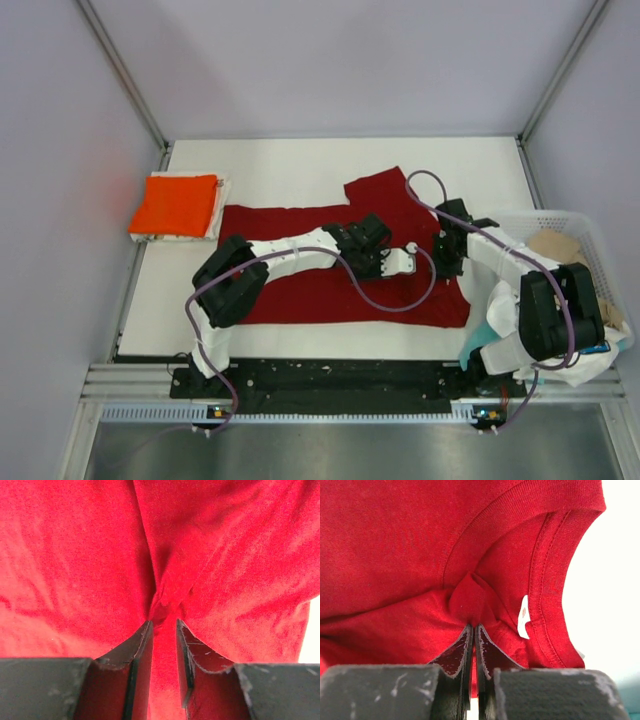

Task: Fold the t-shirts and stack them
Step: Fold the flattened tshirt in 1/3 of the way

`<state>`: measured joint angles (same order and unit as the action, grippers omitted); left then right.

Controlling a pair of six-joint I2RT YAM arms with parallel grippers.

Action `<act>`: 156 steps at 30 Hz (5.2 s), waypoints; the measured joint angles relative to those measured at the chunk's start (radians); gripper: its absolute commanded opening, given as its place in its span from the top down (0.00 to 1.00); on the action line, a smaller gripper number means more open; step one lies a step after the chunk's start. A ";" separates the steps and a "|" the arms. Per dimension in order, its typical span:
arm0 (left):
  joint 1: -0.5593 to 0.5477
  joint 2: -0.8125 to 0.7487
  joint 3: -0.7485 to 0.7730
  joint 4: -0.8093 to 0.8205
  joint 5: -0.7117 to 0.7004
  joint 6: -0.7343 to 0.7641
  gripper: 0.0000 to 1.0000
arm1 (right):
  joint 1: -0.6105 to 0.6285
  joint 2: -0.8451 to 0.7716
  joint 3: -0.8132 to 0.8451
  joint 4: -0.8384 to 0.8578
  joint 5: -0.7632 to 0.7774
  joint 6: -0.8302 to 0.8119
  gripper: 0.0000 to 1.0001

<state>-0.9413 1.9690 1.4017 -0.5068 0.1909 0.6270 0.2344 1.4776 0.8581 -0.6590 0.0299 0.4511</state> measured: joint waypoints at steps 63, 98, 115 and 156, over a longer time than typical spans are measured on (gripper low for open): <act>0.200 0.104 0.147 0.065 0.116 -0.589 1.00 | -0.058 -0.042 0.122 -0.079 -0.246 -0.089 1.00; 0.233 0.135 0.186 0.028 0.151 -0.684 0.89 | 0.084 0.339 0.359 0.032 -0.065 -0.032 1.00; 0.345 0.131 0.209 -0.021 0.104 -0.644 0.69 | 0.060 0.511 0.633 0.043 -0.024 -0.032 0.86; 0.758 -0.686 -0.775 -0.333 -0.166 0.220 1.00 | -0.048 -0.137 -0.171 -0.093 0.288 0.588 1.00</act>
<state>-0.1837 1.2827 0.6266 -0.8402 0.0254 0.8474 0.1860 1.3411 0.6876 -0.7521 0.3183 1.0389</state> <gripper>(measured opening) 0.020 0.019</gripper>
